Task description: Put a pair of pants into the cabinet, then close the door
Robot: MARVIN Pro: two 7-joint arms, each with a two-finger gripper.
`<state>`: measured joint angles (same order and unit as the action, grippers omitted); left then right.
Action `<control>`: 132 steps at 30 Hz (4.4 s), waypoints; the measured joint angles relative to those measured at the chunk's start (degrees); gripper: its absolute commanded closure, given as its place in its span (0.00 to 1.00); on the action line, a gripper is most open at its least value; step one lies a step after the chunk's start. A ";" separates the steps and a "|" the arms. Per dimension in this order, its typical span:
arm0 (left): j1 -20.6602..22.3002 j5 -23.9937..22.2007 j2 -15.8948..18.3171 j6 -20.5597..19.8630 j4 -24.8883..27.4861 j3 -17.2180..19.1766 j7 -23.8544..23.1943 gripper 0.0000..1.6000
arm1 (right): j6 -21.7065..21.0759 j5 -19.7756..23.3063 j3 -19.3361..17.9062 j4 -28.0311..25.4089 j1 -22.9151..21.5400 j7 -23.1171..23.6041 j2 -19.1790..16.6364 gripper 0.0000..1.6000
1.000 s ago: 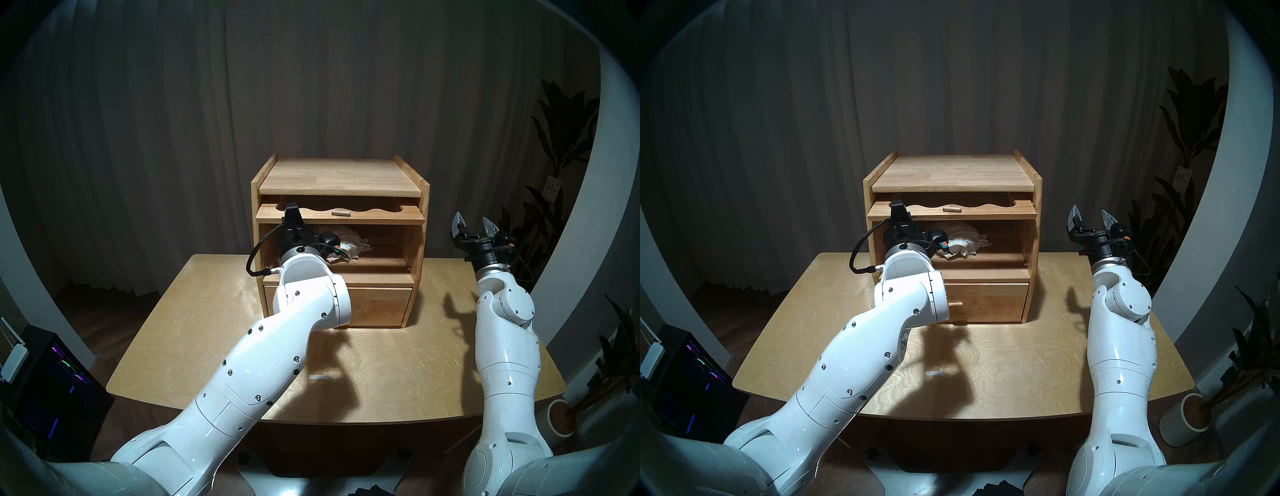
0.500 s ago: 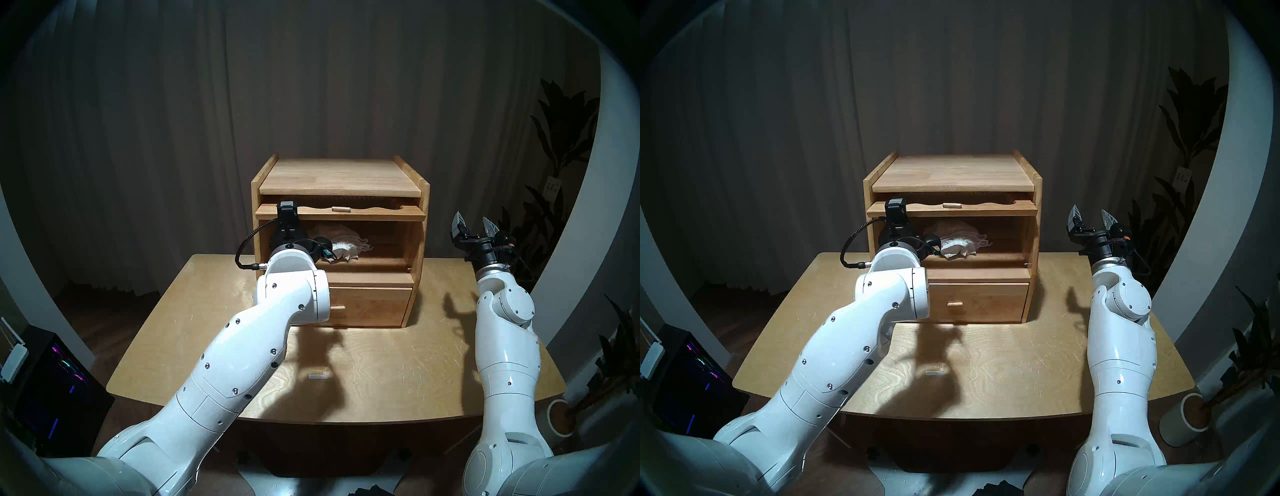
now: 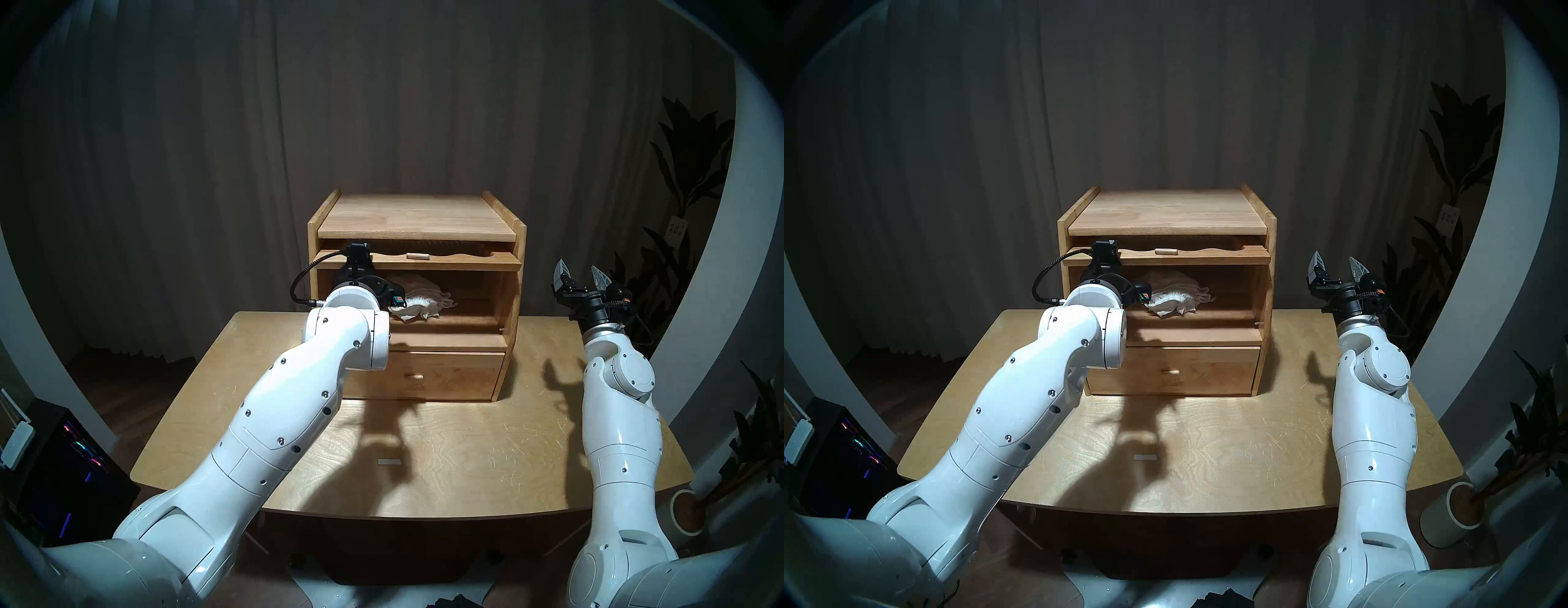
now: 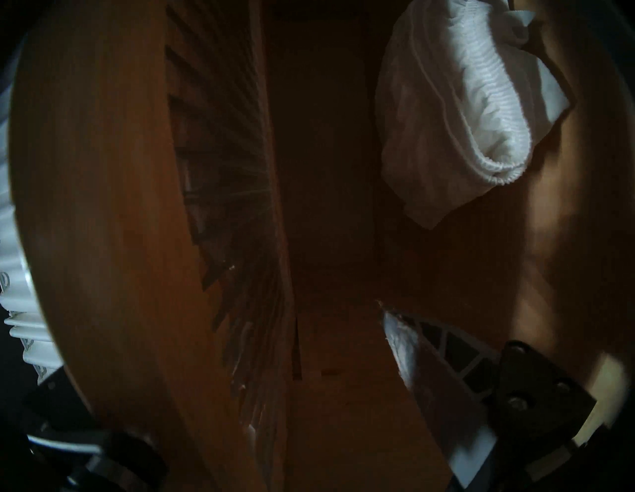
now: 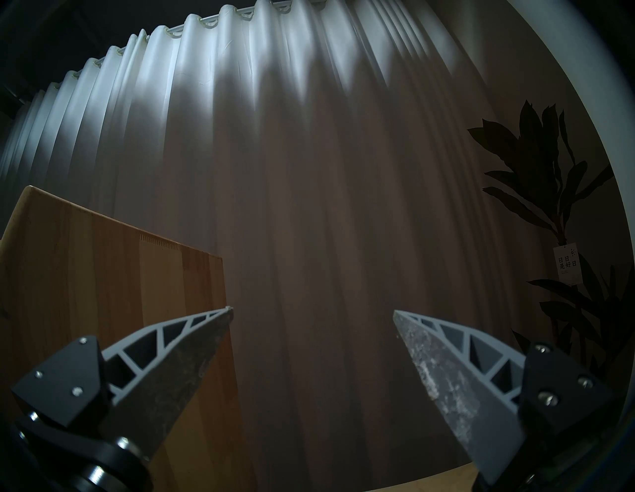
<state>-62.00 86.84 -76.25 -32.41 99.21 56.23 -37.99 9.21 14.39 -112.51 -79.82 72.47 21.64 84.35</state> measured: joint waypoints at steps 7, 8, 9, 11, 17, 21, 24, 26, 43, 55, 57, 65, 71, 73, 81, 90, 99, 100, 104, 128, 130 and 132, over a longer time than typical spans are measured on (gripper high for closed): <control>0.97 -2.72 -1.08 0.56 0.41 1.53 1.20 1.00 | 0.02 0.04 0.05 0.00 0.03 -0.05 -0.05 0.00; 0.44 -3.46 -1.13 0.52 1.15 1.90 1.20 1.00 | 0.02 0.05 0.07 0.00 0.03 -0.07 -0.06 0.00; 0.05 -3.78 -1.14 0.43 1.72 2.10 1.19 1.00 | 0.03 0.06 0.07 0.00 0.03 -0.07 -0.07 0.00; -0.49 -4.08 -1.16 0.13 2.49 2.34 1.15 1.00 | 0.03 0.06 0.09 0.00 0.03 -0.08 -0.08 0.00; -3.94 -4.28 -0.14 -1.43 7.01 3.09 0.74 1.00 | 0.04 0.11 0.13 0.00 0.04 -0.11 -0.12 0.00; -6.48 -4.19 0.68 -2.46 9.83 3.14 0.59 1.00 | 0.04 0.14 0.16 0.00 0.05 -0.13 -0.14 0.00; -8.23 -4.04 1.26 -3.55 11.73 3.05 0.58 1.00 | 0.04 0.16 0.18 0.00 0.05 -0.14 -0.16 0.00; -9.64 -3.86 1.74 -4.54 13.40 2.87 0.58 1.00 | 0.04 0.18 0.20 0.00 0.05 -0.15 -0.17 0.00; -18.71 -1.34 6.92 -13.53 25.91 -0.87 0.89 1.00 | 0.06 0.34 0.33 0.03 0.07 -0.25 -0.29 0.00; -22.06 -0.27 8.67 -16.32 27.88 -1.48 3.87 1.00 | 0.07 0.43 0.43 0.05 0.09 -0.35 -0.37 0.00; -21.92 -0.14 8.63 -16.35 27.34 -1.33 4.62 1.00 | 0.07 0.45 0.45 0.05 0.09 -0.37 -0.39 0.00; -19.97 0.25 7.84 -16.20 24.79 -1.35 5.50 1.00 | 0.09 0.49 0.51 0.04 0.12 -0.45 -0.43 0.00; -18.43 0.66 7.43 -15.42 23.13 -1.71 5.38 1.00 | 0.11 0.52 0.55 0.02 0.15 -0.48 -0.47 0.00; -17.68 0.76 7.31 -14.97 22.40 -2.02 5.24 0.90 | 0.11 0.53 0.57 0.02 0.16 -0.50 -0.48 0.00; -15.30 0.89 6.61 -12.98 19.16 -4.11 3.72 0.00 | 0.13 0.59 0.65 0.02 0.20 -0.54 -0.53 0.00; -13.58 1.67 5.78 -11.70 16.79 -5.65 1.92 0.00 | 0.14 0.66 0.72 0.02 0.24 -0.59 -0.59 0.00; -10.74 2.58 5.27 -10.64 14.00 -4.28 2.25 0.03 | 0.15 0.75 0.78 0.04 0.26 -0.63 -0.65 0.00; -10.44 2.62 5.20 -10.49 13.73 -4.16 2.28 0.30 | 0.15 0.76 0.79 0.05 0.26 -0.64 -0.66 0.00; -9.32 2.48 4.78 -9.69 12.56 -3.73 2.56 1.00 | 0.16 0.80 0.83 0.04 0.28 -0.67 -0.70 0.00; -16.25 -2.26 5.16 -11.76 21.05 -3.67 5.76 1.00 | 0.20 1.01 1.06 0.04 0.35 -0.90 -0.90 0.00; -16.98 -2.33 5.49 -12.10 21.86 -3.43 5.80 1.00 | 0.20 1.02 1.07 0.04 0.36 -0.91 -0.91 0.00; -17.84 -2.47 5.94 -12.43 22.82 -3.06 5.86 1.00 | 0.21 1.03 1.10 0.04 0.37 -0.92 -0.93 0.00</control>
<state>-79.84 84.37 -70.32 -44.84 122.02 53.17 -32.12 9.41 15.42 -111.41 -79.78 72.83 20.72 83.42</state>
